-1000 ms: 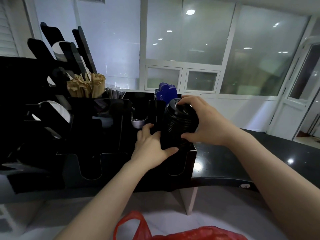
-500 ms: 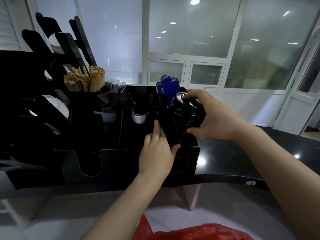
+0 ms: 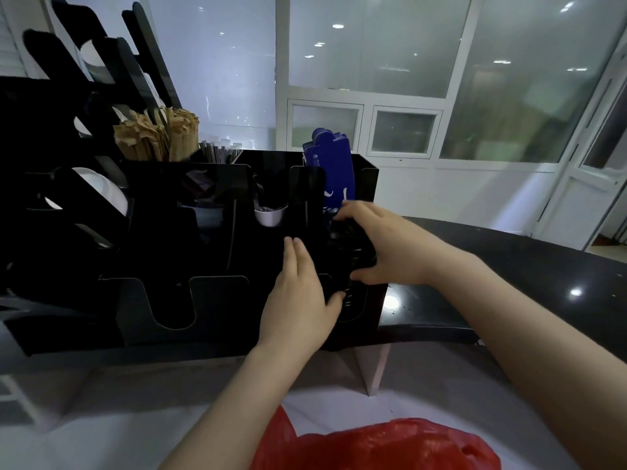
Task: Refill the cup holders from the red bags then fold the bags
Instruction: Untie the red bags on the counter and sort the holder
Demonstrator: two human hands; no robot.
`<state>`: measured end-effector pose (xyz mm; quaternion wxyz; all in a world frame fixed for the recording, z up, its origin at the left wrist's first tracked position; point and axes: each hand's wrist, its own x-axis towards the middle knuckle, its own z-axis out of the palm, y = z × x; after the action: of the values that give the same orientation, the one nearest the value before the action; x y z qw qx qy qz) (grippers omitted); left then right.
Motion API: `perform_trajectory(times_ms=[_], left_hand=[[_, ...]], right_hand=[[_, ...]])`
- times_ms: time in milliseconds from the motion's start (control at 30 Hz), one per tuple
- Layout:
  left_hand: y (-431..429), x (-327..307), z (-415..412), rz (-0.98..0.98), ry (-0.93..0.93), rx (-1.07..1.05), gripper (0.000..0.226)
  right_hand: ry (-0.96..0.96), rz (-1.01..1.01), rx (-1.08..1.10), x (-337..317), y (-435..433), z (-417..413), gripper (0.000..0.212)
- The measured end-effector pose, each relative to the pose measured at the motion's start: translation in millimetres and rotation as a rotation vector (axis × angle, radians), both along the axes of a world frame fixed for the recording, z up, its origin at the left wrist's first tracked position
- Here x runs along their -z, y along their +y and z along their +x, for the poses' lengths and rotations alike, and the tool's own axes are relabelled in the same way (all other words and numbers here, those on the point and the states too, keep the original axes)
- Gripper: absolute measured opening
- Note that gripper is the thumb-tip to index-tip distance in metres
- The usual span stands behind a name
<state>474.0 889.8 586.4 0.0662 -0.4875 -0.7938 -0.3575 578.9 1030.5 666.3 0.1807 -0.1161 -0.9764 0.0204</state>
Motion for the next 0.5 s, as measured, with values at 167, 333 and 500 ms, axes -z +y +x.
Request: perform_trajectory(times_ms=[167, 333, 500], left_hand=[[-22, 8, -4, 0.112, -0.131, 0.044, 0.086], [-56, 18, -2, 0.251, -0.147, 0.119, 0.058], [-90, 39, 1, 0.272, -0.170, 0.140, 0.039]], right_hand=[[-0.076, 0.122, 0.111, 24, -2, -2, 0.087], [-0.095, 0.228, 0.196, 17, -12, -4, 0.091], [-0.072, 0.193, 0.270, 17, -23, 7, 0.089]])
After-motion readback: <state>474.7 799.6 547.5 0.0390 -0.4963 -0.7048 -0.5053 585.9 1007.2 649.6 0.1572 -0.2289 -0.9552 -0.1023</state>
